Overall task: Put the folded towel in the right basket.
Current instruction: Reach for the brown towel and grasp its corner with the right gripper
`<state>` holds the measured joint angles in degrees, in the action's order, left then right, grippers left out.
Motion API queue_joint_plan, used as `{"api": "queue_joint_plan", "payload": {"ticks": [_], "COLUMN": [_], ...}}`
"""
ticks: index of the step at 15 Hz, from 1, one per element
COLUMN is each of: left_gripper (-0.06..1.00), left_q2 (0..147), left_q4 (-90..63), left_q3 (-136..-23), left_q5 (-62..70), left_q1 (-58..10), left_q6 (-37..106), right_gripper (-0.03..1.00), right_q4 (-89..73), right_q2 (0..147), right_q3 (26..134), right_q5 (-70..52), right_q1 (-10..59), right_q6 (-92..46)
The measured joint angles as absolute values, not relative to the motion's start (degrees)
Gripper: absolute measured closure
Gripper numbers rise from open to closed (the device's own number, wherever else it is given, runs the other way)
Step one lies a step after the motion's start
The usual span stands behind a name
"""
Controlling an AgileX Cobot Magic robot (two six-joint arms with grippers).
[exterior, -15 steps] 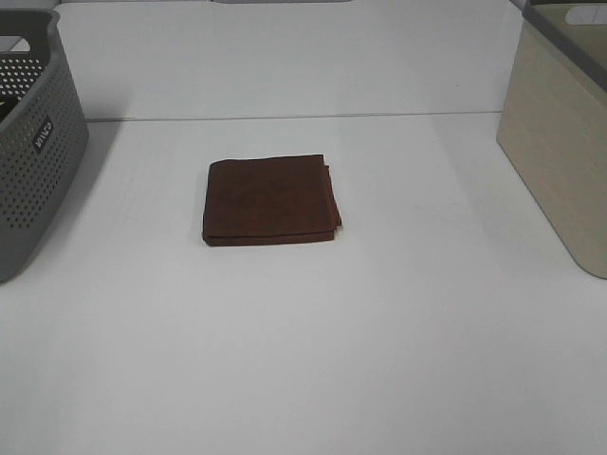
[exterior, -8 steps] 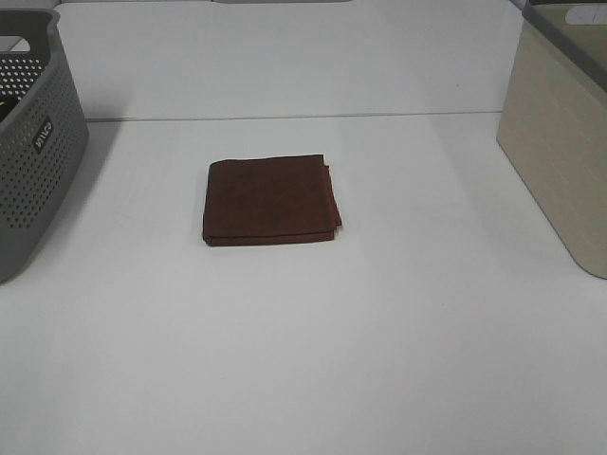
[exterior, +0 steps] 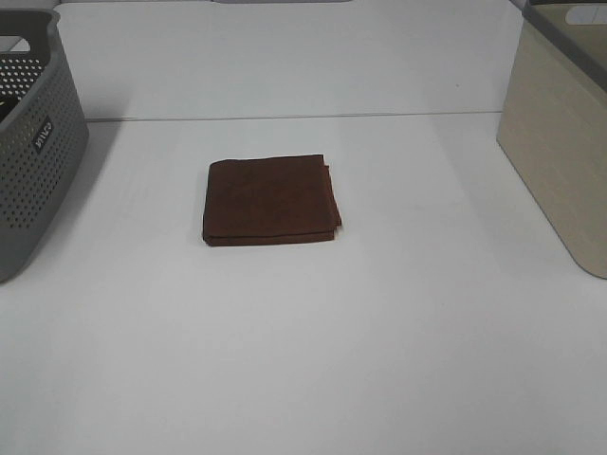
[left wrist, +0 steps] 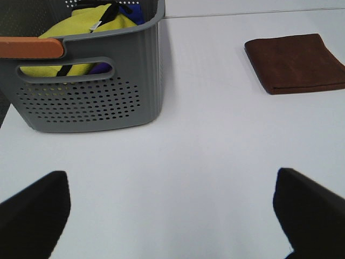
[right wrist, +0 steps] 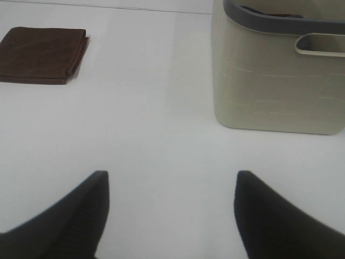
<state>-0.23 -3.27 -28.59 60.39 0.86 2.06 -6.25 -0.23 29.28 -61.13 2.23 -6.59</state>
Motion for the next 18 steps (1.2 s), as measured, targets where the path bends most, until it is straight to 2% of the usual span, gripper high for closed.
{"api": "queue_joint_plan", "payload": {"ticks": [6, 9, 13, 18], "left_gripper": [-0.02, -0.02, -0.02, -0.02], "left_q2": [-0.2, -0.2, -0.2, -0.2], "left_q4": [-3.3, -3.3, -3.3, -3.3], "left_q3": [-28.6, -28.6, -28.6, -28.6], "left_q5": [60.4, 60.4, 60.4, 60.4], "left_q1": [0.9, 0.9, 0.9, 0.9], "left_q6": [2.1, 2.1, 2.1, 2.1], "right_gripper": [0.33, 0.33, 0.33, 0.33], "right_q4": [-6.3, -6.5, -13.5, -27.0], "right_q2": [-0.2, 5.0, 26.0, 55.3], "right_q3": [29.3, 29.8, 34.0, 47.2], "right_q5": [-61.0, -58.7, -48.1, -46.1], "right_q1": [2.2, 2.2, 2.2, 2.2], "right_q6": [-6.5, -4.2, -3.9, -15.0]}}
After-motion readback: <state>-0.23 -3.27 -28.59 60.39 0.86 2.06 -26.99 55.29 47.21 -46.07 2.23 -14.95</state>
